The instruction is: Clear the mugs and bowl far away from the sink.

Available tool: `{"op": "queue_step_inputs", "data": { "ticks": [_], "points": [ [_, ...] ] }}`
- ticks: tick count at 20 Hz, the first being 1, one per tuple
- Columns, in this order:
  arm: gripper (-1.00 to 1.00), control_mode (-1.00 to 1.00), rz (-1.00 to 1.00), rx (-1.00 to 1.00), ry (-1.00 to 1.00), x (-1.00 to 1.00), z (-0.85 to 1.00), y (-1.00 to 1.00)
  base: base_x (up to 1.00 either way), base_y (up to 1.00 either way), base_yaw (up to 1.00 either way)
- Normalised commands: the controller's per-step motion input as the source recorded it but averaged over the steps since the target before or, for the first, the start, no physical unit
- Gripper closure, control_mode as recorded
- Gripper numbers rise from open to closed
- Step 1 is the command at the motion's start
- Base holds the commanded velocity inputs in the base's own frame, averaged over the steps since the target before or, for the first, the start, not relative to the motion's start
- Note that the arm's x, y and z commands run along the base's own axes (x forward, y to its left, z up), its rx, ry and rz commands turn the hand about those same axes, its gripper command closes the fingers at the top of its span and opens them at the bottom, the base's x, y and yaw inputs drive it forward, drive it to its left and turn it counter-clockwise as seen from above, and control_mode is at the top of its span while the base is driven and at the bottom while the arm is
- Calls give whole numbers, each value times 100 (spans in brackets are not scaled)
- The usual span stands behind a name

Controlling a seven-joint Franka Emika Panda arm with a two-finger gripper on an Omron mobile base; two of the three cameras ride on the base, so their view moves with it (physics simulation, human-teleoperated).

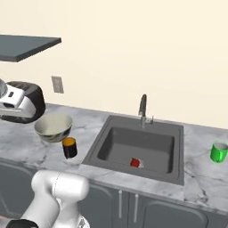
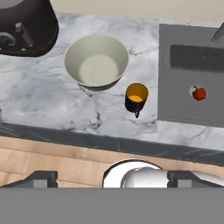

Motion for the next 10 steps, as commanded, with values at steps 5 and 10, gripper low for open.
{"op": "queue_step_inputs", "data": {
  "ticks": [5,10],
  "points": [
    [-100,100,0,0,0,0,0,0,19,-16,7],
    [-100,100,0,0,0,0,0,0,21,-20,-32]
  ]
}}
